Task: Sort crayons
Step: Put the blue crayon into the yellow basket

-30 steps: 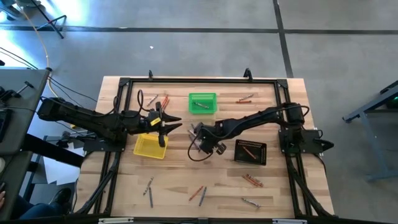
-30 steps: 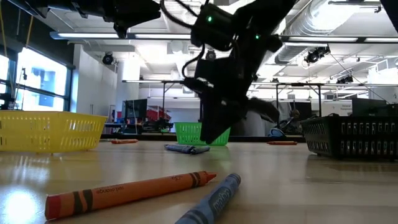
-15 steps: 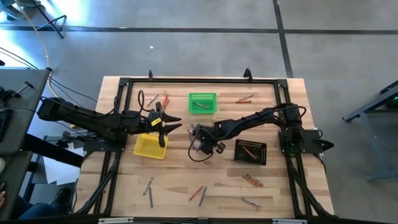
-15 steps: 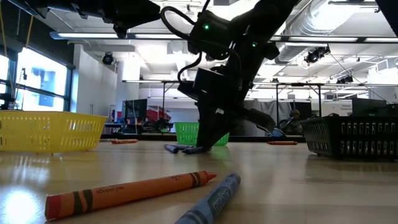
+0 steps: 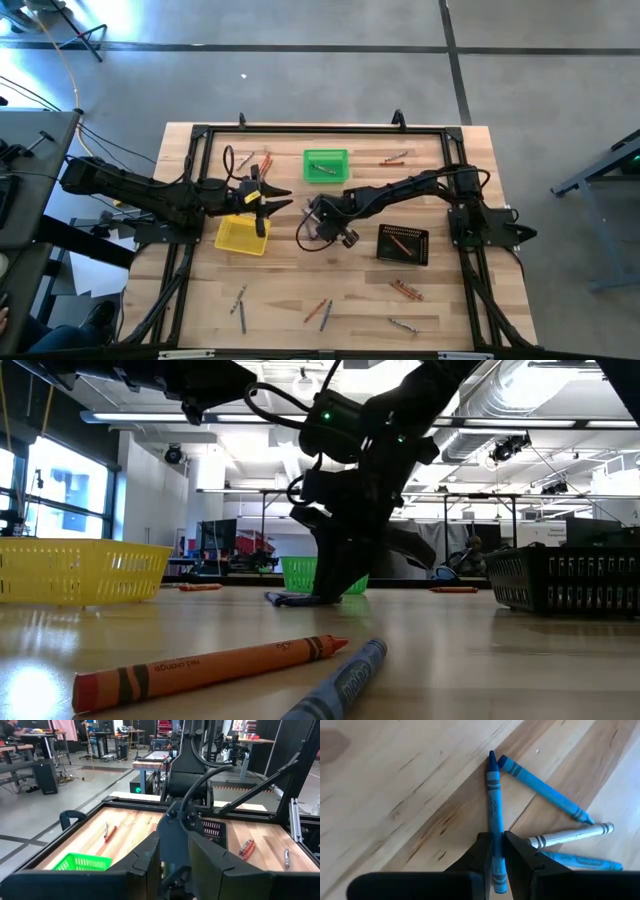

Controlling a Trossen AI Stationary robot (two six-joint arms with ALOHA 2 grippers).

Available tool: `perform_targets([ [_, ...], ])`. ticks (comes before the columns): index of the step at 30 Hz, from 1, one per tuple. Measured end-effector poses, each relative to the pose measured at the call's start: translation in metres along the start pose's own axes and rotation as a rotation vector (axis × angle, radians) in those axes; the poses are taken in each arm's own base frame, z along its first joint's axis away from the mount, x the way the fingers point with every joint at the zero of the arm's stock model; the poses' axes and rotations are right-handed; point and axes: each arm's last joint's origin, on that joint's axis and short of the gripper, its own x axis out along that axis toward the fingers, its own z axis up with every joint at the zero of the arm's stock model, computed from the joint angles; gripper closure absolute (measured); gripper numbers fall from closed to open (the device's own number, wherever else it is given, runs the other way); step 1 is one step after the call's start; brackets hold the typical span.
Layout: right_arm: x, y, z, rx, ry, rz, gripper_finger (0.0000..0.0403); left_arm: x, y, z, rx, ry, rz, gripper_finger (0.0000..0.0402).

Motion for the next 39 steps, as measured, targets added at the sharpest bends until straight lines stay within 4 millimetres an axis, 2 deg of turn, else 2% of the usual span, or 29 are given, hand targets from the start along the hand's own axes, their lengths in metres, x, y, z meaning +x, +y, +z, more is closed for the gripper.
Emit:
perform_targets([
  [5, 0.000, 0.002, -0.001, 0.103, -0.002, 0.032, 0.0363, 0.000, 0.000, -0.001, -0.007, 0.010, 0.000, 0.0312],
  [12, -0.002, 0.003, -0.001, 0.178, -0.006, 0.057, 0.0396, 0.000, 0.000, -0.001, -0.007, 0.010, 0.000, 0.0312],
  [18, -0.007, 0.005, 0.000, 0.226, -0.012, 0.080, 0.0398, 0.000, 0.000, -0.001, -0.017, 0.010, 0.000, 0.0312],
  [26, -0.034, 0.006, 0.005, 0.284, -0.026, 0.075, 0.0400, 0.000, 0.000, -0.002, -0.031, 0.016, 0.001, 0.0312],
  [39, -0.105, 0.001, 0.015, 0.396, -0.108, -0.035, 0.0401, 0.000, 0.000, -0.003, -0.046, 0.031, 0.002, 0.0312],
])
